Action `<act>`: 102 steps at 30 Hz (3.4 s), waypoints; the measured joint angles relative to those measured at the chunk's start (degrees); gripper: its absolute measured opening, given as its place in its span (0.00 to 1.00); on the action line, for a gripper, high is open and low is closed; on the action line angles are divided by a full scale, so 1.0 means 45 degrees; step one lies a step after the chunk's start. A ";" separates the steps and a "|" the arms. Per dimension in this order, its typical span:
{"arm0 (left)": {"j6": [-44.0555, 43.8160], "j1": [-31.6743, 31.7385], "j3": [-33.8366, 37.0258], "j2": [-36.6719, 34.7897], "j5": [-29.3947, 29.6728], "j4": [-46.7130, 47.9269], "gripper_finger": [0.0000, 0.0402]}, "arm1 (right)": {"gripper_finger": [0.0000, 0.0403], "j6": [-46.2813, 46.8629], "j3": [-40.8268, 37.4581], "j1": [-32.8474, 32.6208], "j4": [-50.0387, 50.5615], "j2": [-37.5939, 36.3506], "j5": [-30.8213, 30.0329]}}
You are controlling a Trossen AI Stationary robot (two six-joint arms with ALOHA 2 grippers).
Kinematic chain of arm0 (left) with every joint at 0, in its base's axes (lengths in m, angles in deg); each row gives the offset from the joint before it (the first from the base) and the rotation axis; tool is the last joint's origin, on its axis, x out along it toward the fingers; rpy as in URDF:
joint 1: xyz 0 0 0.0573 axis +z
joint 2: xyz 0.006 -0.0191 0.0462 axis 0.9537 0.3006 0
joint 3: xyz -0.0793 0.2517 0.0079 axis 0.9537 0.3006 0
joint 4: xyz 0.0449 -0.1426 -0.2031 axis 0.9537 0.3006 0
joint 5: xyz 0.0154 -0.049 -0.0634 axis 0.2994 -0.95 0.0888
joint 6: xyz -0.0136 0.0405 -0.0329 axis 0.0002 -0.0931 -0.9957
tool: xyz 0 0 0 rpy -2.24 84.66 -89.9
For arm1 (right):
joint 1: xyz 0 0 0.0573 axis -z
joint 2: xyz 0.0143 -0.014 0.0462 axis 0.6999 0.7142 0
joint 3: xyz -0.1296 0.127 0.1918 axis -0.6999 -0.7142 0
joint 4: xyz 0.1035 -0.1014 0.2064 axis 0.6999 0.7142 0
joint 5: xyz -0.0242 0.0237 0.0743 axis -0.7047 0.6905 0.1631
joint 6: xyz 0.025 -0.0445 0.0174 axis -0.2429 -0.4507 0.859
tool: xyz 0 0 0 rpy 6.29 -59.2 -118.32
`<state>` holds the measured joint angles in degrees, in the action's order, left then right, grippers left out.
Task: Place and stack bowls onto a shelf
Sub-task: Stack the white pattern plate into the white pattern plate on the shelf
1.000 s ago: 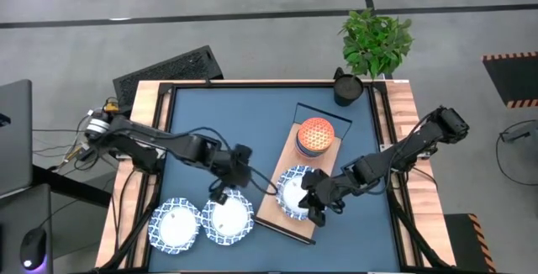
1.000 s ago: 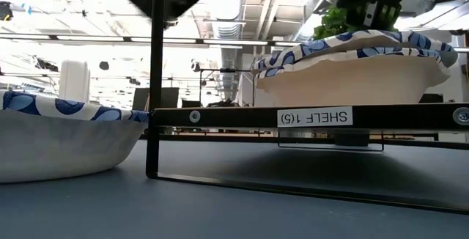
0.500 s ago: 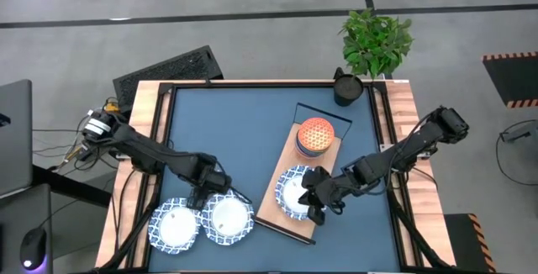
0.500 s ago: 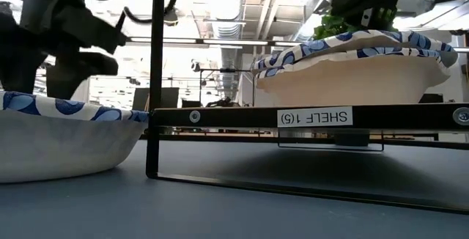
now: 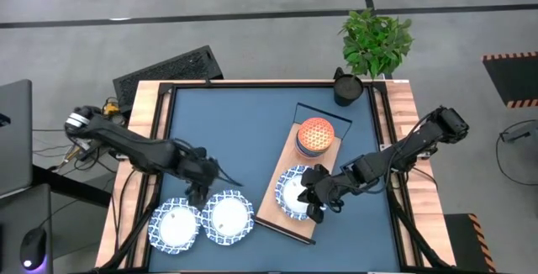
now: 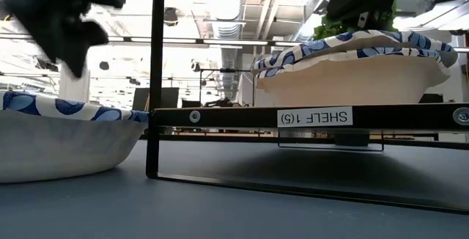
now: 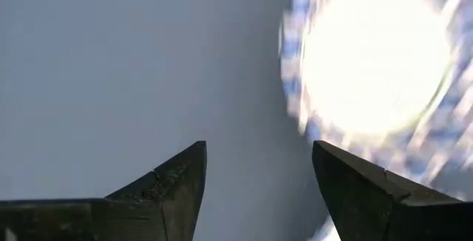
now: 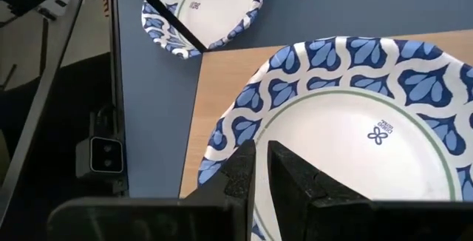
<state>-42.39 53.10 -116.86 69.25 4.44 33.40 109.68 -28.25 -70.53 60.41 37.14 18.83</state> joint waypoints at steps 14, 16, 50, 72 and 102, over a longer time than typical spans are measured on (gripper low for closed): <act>-0.3897 -0.0071 0.2303 -0.1206 0.1357 -0.3517 0.58 | 0.16 0.0092 0.0000 -0.0022 0.0001 -0.0005 -0.0476; -0.3719 -0.0128 0.2306 -0.0926 0.1239 -0.4233 0.58 | 0.16 0.0097 0.0000 -0.0034 0.0001 -0.0005 -0.0476; -0.2793 -0.0023 0.2274 0.2696 -0.0531 -0.4696 0.01 | 0.16 0.0338 0.0000 -0.0029 0.0006 -0.0005 -0.0471; -0.2014 0.3150 0.1807 -0.1756 0.0036 -0.2641 0.00 | 0.16 0.0437 -0.0005 0.0016 0.0262 -0.0010 -0.0648; -0.0623 0.4364 -0.3375 0.0757 -0.0436 -0.5939 0.00 | 0.16 0.4563 0.3594 -0.1757 0.8810 -0.2531 -0.6902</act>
<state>-45.19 72.74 -132.05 72.66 2.48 6.68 130.22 -12.07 -78.43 100.05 25.75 -12.23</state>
